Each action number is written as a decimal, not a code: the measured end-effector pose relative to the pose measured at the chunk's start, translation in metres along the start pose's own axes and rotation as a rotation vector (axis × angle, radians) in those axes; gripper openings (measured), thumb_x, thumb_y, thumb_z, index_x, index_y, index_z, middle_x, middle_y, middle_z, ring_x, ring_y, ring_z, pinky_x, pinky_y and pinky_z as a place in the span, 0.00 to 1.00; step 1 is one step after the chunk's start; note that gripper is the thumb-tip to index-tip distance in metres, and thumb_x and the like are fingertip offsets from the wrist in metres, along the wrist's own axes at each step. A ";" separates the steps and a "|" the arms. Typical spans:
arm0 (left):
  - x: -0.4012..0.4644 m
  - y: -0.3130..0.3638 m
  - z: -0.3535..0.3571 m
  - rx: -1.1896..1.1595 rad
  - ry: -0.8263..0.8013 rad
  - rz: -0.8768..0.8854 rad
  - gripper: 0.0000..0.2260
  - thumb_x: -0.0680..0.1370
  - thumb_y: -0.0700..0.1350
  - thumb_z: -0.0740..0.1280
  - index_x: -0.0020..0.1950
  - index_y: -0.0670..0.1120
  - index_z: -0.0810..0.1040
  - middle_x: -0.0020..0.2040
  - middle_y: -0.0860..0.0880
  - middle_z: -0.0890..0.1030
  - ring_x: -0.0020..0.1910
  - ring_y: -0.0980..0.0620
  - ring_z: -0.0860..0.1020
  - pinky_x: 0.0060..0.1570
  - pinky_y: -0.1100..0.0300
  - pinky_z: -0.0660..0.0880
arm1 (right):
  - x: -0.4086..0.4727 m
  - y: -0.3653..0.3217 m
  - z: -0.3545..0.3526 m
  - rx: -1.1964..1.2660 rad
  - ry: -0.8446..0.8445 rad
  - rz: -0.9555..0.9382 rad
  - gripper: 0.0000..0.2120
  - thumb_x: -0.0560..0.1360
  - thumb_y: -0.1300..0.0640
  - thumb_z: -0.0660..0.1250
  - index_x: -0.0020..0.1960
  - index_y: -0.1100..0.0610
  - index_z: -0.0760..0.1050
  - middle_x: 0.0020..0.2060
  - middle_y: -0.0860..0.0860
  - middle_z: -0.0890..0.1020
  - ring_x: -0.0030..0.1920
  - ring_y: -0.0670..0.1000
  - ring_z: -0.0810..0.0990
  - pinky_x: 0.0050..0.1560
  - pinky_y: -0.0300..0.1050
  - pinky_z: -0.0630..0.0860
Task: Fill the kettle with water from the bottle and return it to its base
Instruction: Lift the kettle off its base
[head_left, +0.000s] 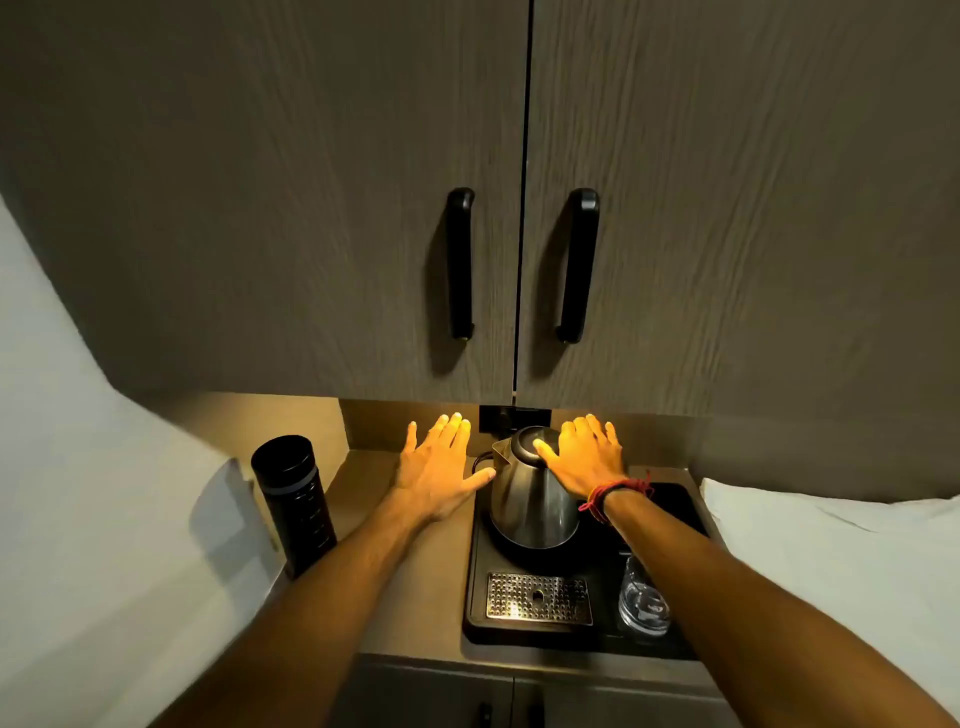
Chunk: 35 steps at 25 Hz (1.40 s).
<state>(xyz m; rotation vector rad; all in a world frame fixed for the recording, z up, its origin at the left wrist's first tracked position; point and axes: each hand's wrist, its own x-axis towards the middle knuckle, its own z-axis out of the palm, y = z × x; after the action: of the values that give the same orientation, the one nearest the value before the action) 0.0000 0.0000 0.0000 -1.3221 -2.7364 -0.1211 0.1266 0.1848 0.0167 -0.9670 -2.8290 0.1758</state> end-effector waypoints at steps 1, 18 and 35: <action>0.007 0.001 0.003 0.021 0.006 -0.007 0.40 0.78 0.70 0.48 0.81 0.46 0.48 0.82 0.46 0.50 0.80 0.47 0.48 0.75 0.39 0.43 | 0.008 0.000 0.002 -0.018 -0.028 0.032 0.34 0.77 0.34 0.51 0.65 0.60 0.73 0.66 0.58 0.76 0.69 0.60 0.70 0.74 0.62 0.61; 0.042 -0.005 -0.011 0.015 0.002 -0.051 0.25 0.77 0.70 0.54 0.39 0.49 0.68 0.41 0.48 0.76 0.40 0.51 0.73 0.49 0.52 0.72 | 0.029 0.057 0.009 0.734 -0.233 0.332 0.19 0.82 0.58 0.52 0.67 0.67 0.69 0.66 0.63 0.73 0.67 0.63 0.72 0.67 0.57 0.71; 0.010 -0.078 -0.032 -0.041 0.091 -0.221 0.30 0.76 0.69 0.59 0.58 0.44 0.78 0.60 0.44 0.80 0.61 0.41 0.77 0.63 0.43 0.71 | 0.056 -0.003 0.023 0.764 -0.192 0.279 0.12 0.81 0.65 0.54 0.39 0.59 0.65 0.47 0.62 0.71 0.45 0.57 0.71 0.54 0.53 0.71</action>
<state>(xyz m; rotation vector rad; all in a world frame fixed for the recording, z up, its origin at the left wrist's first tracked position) -0.0656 -0.0439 0.0312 -0.9921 -2.8062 -0.2483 0.0771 0.2156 0.0004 -1.1564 -2.3855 1.3170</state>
